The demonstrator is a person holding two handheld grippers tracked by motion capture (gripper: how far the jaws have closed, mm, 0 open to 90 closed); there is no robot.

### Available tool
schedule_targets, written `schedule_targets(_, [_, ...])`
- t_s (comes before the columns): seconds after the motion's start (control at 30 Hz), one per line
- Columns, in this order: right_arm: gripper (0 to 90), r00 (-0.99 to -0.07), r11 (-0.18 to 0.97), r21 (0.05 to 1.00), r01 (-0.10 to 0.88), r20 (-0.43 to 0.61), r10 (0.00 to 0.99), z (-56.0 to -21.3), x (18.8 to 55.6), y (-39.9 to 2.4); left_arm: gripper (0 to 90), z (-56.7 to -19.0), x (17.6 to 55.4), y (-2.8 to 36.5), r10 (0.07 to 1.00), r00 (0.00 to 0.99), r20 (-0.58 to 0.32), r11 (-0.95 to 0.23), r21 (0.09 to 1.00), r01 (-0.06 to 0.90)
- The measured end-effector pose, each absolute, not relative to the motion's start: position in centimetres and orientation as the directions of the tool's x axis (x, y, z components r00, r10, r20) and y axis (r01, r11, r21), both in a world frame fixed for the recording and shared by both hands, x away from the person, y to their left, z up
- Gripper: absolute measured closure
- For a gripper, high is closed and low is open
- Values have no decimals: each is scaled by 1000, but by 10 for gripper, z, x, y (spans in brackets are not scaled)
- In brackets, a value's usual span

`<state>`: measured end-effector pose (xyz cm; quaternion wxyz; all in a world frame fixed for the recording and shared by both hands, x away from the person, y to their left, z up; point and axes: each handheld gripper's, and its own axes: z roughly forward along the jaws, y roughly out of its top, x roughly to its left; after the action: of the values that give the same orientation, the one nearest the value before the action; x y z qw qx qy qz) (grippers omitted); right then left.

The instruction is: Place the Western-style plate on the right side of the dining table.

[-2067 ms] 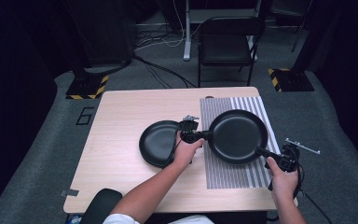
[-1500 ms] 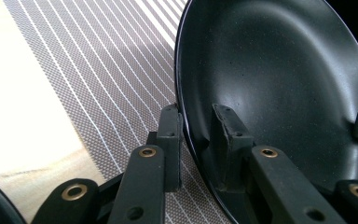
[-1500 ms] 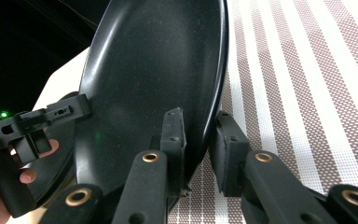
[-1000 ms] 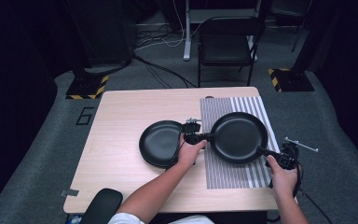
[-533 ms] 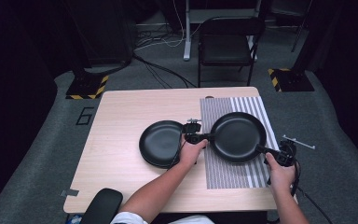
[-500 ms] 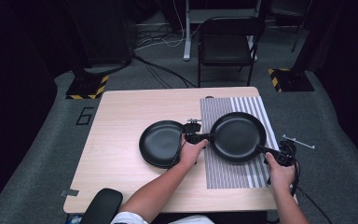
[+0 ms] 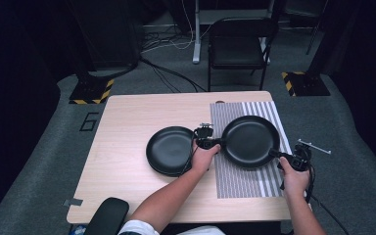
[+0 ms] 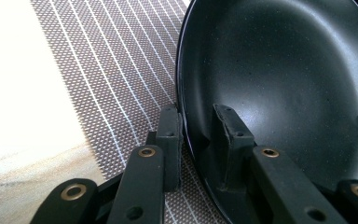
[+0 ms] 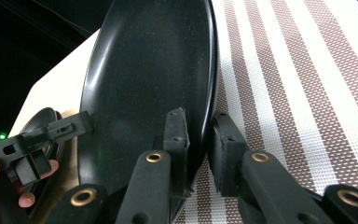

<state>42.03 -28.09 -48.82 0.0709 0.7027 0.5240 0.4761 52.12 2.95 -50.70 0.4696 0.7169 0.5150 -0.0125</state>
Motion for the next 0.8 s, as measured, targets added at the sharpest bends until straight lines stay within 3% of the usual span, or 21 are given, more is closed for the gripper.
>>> schedule_targets(0.8, [782, 17, -442, 580, 684, 594, 804, -490, 428, -283, 730, -512, 524, 23, 751, 437, -495, -27, 638, 769])
